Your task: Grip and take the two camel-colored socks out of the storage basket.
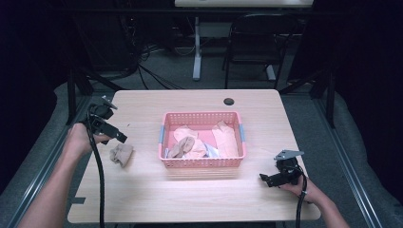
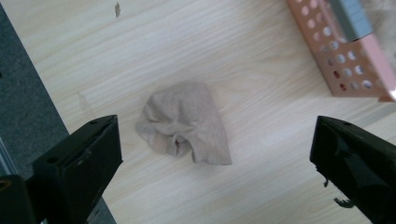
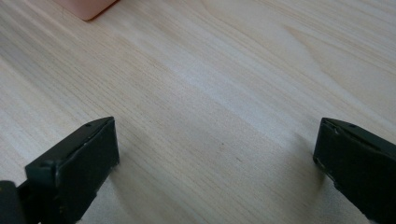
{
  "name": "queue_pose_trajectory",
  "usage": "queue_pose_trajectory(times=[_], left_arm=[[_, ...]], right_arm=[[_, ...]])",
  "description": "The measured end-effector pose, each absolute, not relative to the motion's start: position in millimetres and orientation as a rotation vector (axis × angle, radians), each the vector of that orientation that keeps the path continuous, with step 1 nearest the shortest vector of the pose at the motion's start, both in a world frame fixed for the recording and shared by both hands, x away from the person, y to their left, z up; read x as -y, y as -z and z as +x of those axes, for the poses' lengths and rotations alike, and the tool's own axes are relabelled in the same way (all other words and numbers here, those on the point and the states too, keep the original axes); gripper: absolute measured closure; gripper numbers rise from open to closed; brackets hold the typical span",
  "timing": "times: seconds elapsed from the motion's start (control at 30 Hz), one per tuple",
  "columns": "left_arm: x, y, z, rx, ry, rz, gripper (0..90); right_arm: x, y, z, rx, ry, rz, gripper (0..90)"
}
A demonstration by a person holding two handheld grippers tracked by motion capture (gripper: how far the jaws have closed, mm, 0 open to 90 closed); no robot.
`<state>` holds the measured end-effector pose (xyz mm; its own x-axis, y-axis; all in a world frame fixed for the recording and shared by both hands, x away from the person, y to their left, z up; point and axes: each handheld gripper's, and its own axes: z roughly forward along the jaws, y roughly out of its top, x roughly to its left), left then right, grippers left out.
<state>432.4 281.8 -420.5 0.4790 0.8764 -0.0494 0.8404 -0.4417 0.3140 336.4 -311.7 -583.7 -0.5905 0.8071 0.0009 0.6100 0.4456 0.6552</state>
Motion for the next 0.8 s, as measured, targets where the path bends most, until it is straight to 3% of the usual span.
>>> queue_pose_trajectory(times=[0.27, 0.8], left_arm=[[-248, 399, 430, -1.340, -0.215, 2.475, 0.3], [-182, 398, 439, -1.178, -0.203, 2.560, 0.5]], right_arm=[[312, 584, 336, -2.390, -0.892, 1.213, 0.0], [312, 584, 336, -2.391, -0.893, 1.211, 0.0]])
